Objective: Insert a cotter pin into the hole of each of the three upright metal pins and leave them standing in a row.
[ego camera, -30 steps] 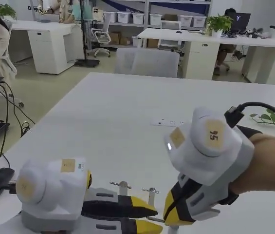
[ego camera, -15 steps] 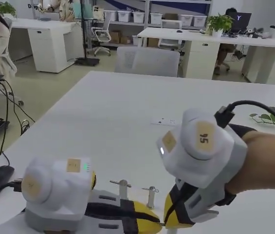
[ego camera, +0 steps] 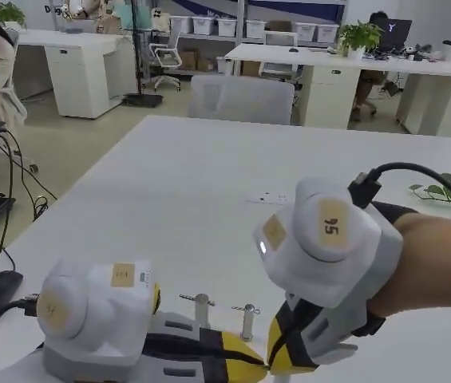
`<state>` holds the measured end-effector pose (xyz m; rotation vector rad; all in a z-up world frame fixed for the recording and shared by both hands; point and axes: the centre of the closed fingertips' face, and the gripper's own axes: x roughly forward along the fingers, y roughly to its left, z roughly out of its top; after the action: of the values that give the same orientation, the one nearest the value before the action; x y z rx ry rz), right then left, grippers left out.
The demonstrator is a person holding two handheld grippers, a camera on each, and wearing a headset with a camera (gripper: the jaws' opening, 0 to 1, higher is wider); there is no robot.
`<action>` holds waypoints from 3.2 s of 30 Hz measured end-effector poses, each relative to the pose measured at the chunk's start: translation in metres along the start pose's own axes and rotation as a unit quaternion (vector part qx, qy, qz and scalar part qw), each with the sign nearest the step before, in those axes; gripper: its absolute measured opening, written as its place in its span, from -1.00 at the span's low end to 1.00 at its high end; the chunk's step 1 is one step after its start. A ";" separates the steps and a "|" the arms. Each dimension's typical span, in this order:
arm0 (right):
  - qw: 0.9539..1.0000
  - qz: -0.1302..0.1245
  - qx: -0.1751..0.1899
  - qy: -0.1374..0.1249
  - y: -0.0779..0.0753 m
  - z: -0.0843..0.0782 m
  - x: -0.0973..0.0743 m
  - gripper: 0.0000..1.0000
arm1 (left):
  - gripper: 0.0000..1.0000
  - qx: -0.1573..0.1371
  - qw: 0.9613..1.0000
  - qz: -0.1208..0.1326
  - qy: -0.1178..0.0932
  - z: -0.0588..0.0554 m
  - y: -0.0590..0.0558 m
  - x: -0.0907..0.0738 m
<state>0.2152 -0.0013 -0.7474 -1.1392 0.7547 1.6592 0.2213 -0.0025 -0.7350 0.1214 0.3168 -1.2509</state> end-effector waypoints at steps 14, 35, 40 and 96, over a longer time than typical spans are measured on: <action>0.998 0.046 0.017 -0.027 0.007 -0.014 -0.006 -0.70 | -0.99 0.004 1.000 -0.022 0.005 -0.001 -0.003 -0.005; 0.978 0.165 0.093 -0.083 0.018 -0.017 -0.002 -0.68 | -0.99 0.042 0.998 -0.055 0.010 0.002 -0.016 -0.004; 0.969 0.199 0.106 -0.100 0.021 -0.013 -0.003 -0.69 | -0.99 0.067 0.995 -0.067 0.014 0.002 -0.022 -0.002; 0.996 0.060 -0.007 -0.070 0.016 -0.007 0.007 -0.88 | -1.00 0.016 0.998 -0.044 0.035 -0.010 -0.010 0.001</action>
<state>0.2017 -0.0103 -0.7565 -0.9920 0.7356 1.8255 0.2101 -0.0035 -0.7443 0.1803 0.3670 -1.3415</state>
